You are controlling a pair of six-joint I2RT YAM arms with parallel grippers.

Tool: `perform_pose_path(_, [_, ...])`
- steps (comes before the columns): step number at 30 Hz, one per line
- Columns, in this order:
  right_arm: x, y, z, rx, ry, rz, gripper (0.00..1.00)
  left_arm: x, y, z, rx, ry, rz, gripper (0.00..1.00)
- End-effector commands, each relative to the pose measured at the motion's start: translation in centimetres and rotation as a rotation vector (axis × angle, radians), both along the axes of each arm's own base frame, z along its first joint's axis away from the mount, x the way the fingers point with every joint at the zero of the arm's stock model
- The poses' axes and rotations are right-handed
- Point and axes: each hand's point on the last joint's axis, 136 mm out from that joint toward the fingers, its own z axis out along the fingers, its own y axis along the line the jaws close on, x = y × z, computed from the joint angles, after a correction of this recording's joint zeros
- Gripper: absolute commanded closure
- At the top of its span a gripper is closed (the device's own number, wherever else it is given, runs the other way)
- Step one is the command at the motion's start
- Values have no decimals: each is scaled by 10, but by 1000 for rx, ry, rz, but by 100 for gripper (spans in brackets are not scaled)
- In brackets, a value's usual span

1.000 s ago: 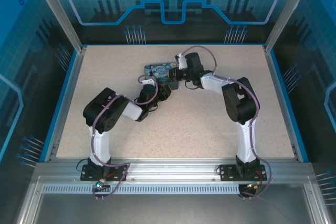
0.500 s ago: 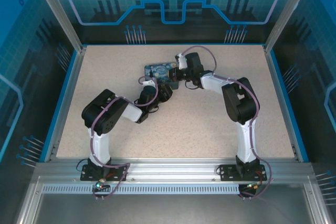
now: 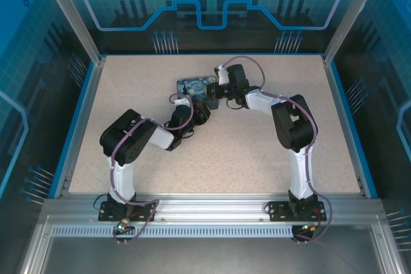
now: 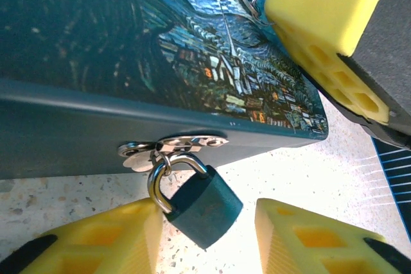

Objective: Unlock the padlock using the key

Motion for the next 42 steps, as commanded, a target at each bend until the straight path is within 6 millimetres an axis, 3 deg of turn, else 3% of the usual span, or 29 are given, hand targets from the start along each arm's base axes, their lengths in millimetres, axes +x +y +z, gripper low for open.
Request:
perform_pose_path(1, [-28,-1,-44,-64,138,24,100,16,-12,44,-64,-112,3,59])
perform_pose_path(7, [-29,-1,-45,-61,139,24,100,19,-12,55,-75,-136,10,64])
perform_pose_path(15, [-29,-1,-44,-56,136,25,100,16,-7,61,-85,-144,31,77])
perform_pose_path(21, [-29,0,-43,-52,133,26,100,15,-6,64,-84,-152,32,79])
perform_pose_path(31, [-30,-1,-43,-54,138,25,100,13,-3,48,-62,-107,40,52])
perform_pose_path(38, [-30,0,-45,-56,144,28,100,0,13,44,117,-72,37,42])
perform_pose_path(42, [-31,-1,-46,-57,147,26,100,-7,18,25,177,-23,26,38])
